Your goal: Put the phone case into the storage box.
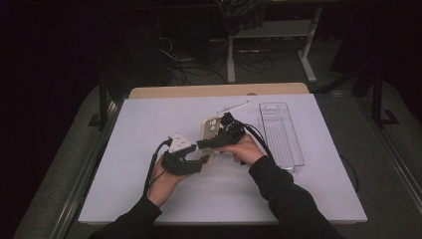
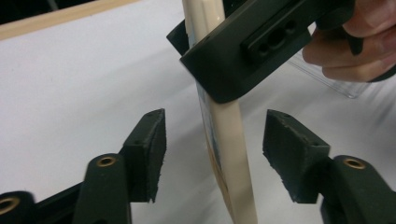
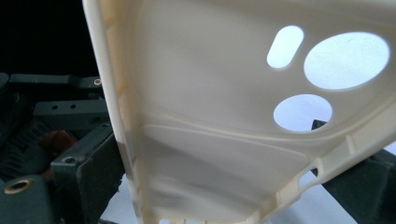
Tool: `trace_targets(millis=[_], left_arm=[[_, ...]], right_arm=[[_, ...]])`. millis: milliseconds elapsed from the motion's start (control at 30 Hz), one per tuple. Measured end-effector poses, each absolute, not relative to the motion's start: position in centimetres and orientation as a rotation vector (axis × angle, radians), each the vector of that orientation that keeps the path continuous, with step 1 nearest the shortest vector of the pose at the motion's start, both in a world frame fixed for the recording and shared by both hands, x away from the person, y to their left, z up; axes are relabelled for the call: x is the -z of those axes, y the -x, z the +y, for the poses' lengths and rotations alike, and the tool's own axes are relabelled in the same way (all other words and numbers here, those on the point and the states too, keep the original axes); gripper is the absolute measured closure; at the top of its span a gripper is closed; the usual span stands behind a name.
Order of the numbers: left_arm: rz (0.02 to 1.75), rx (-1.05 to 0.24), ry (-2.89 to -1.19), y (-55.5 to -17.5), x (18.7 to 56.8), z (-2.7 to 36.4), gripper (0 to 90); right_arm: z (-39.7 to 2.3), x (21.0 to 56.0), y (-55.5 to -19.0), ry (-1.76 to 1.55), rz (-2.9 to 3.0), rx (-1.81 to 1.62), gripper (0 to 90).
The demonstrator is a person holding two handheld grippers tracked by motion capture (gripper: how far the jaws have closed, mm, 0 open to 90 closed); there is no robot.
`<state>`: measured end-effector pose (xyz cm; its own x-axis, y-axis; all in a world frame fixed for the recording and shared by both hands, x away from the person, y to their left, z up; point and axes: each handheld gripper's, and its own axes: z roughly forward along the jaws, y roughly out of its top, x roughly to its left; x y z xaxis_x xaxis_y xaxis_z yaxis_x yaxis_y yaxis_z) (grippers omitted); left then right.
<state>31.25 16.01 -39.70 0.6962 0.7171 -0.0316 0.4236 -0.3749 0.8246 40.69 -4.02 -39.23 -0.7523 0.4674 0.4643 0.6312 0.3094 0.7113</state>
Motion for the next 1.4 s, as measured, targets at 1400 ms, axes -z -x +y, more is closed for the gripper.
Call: trace_targets(millis=[1400], left_arm=[[0.669,-0.335,-2.152,-30.1,41.5,24.8,1.0]], right_arm=[[-4.9,38.8,-40.8,1.045,-2.481,1.405,6.6]])
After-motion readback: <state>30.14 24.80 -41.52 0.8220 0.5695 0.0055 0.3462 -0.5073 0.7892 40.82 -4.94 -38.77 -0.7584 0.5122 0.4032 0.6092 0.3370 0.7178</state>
